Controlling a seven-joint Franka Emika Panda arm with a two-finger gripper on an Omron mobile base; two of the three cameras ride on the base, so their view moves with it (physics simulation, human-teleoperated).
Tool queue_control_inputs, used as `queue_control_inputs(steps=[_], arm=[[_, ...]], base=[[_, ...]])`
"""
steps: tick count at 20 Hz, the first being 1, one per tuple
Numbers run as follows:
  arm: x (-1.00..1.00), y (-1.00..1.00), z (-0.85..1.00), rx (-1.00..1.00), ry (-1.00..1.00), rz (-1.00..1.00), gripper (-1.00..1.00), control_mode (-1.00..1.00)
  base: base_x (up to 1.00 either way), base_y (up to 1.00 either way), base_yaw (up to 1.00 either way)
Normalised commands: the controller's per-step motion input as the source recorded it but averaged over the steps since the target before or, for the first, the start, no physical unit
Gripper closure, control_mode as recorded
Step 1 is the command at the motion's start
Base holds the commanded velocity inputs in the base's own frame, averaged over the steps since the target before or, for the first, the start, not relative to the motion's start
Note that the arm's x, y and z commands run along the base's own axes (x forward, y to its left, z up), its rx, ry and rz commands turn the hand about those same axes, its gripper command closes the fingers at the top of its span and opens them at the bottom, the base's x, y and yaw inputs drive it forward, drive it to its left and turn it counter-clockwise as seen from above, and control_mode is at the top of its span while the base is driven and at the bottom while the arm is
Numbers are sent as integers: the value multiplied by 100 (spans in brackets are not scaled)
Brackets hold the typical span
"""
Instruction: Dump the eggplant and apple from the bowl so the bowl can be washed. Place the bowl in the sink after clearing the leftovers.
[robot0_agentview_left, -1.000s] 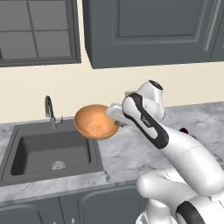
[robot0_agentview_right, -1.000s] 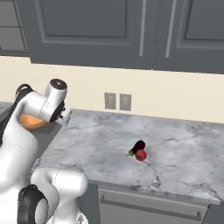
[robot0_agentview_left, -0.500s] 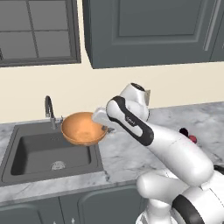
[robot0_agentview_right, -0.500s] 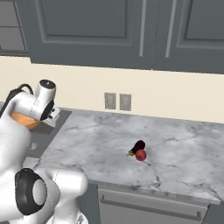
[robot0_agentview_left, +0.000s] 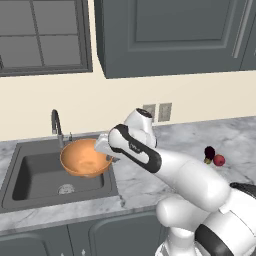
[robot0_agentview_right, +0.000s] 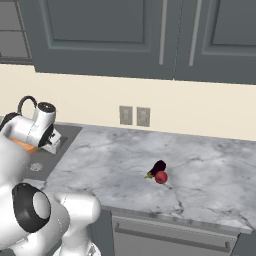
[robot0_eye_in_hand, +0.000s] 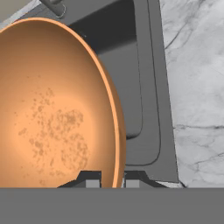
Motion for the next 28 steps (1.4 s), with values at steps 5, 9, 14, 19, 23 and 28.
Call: queue_control_inputs(steps=[5,9,14,19,23,28], arm=[[17,43,-27,0,2,-1,100,-100],[22,33,-24,0,8,0,100,-100],[7,15,-15,0,6,0,100,-100],[0,12,-34,0,0,0,100,-100],[6,23,-33,-4,0,0,100,-100],[28,25,-24,0,-1,0,100,-100]], base=[[0,0,0],[0,0,0],[0,0,0],[0,0,0],[0,0,0],[0,0,0]])
